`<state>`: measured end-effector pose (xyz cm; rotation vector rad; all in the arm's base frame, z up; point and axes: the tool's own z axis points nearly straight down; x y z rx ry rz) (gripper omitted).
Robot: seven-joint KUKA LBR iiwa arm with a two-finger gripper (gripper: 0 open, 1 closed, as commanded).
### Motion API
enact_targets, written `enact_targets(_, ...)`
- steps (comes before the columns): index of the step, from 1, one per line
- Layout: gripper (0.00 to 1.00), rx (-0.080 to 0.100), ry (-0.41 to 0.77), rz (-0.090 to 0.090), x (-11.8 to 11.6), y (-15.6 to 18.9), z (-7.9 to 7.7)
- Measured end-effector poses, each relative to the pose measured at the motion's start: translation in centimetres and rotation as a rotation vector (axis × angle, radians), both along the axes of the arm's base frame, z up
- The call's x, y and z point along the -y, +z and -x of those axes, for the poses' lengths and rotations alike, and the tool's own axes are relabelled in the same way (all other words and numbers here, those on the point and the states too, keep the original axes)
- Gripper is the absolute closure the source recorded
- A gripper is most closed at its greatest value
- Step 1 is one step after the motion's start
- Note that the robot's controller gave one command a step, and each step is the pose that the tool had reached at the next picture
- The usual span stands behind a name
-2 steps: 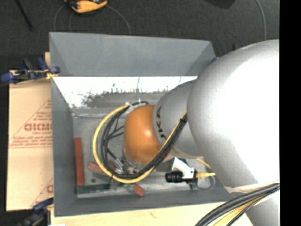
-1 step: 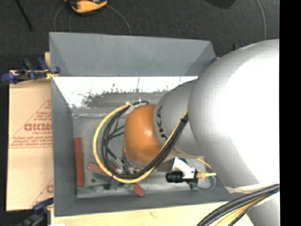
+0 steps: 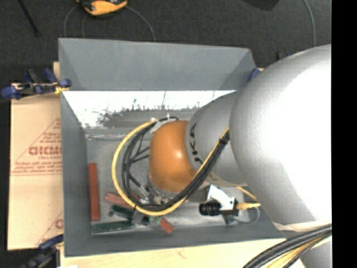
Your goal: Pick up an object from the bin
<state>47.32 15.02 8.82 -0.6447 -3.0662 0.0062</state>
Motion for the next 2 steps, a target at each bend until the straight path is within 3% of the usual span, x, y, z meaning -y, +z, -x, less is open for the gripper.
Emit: enact_targets(2,1.00,0.008,0.002,-0.003,-0.1,3.9,-0.2)
